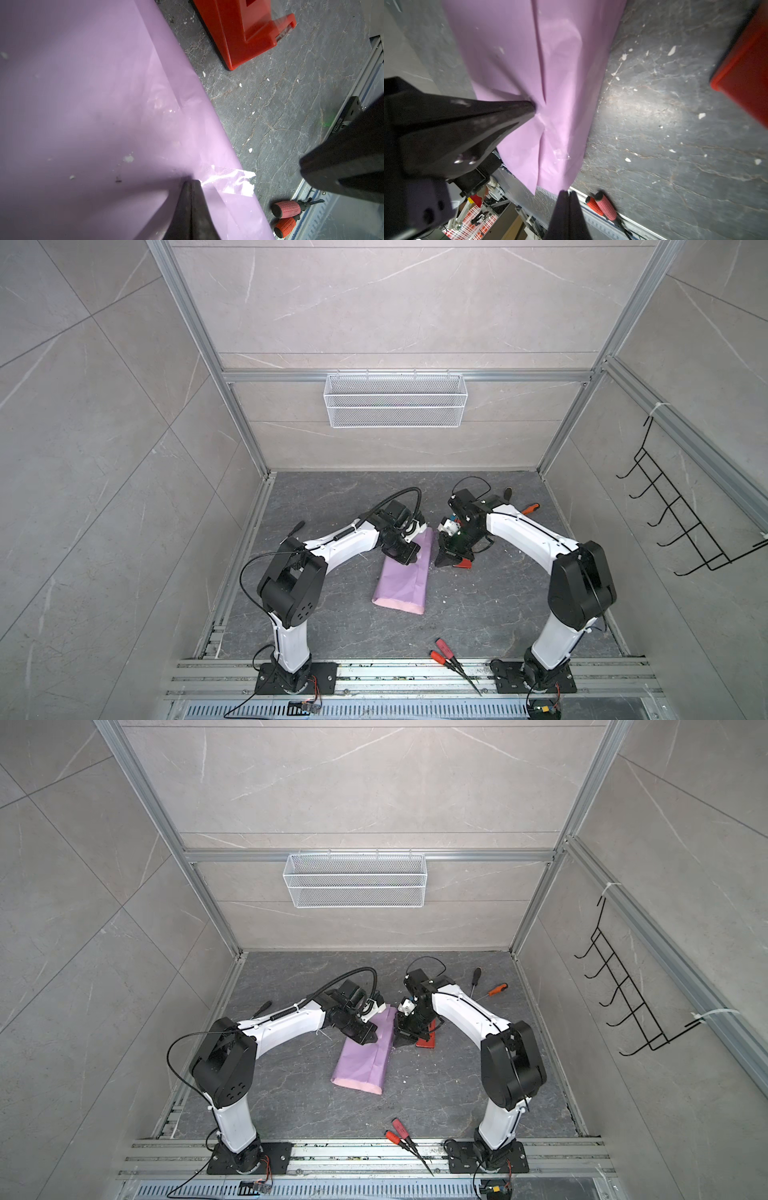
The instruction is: Wrap the gift box in paper
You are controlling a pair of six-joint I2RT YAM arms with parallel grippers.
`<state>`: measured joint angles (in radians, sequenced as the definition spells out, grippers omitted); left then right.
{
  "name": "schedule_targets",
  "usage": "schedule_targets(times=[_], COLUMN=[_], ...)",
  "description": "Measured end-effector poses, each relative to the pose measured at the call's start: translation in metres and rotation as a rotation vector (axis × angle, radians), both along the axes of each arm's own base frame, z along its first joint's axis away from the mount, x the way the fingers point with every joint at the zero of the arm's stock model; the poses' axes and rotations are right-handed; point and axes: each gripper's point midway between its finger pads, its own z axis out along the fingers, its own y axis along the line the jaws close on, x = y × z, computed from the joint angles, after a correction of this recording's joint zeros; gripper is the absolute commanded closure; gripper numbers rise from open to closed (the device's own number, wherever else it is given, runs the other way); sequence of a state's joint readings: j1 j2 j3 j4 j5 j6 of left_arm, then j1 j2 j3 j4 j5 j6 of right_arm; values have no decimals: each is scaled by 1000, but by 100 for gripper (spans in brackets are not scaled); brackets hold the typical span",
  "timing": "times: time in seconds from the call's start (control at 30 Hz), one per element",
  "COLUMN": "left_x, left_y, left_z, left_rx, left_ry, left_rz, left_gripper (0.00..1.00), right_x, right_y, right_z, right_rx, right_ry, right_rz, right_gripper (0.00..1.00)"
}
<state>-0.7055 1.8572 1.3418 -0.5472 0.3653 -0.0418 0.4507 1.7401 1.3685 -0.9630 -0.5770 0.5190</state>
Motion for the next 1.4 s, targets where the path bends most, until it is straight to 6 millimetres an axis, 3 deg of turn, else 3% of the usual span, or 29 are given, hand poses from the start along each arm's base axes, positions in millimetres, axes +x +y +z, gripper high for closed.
schedule_targets(times=[0.3, 0.47, 0.73, 1.03, 1.4], left_x=[0, 0, 0, 0, 0], left_y=[0, 0, 0, 0, 0], left_z=[0, 0, 0, 0, 0], left_rx=[5, 6, 15, 16, 17], left_ry=[-6, -9, -18, -20, -22], left_rz=[-2, -2, -3, -3, -7], left_gripper=[100, 100, 100, 100, 100], right_x=[35, 42, 28, 26, -6], right_y=[31, 37, 41, 40, 28], right_z=[2, -9, -37, -40, -36], right_rx=[149, 181, 178, 206, 209], right_ry=[-107, -110, -57, -84, -71], right_rz=[-149, -197, -216, -217, -175], right_gripper=[100, 100, 100, 100, 100])
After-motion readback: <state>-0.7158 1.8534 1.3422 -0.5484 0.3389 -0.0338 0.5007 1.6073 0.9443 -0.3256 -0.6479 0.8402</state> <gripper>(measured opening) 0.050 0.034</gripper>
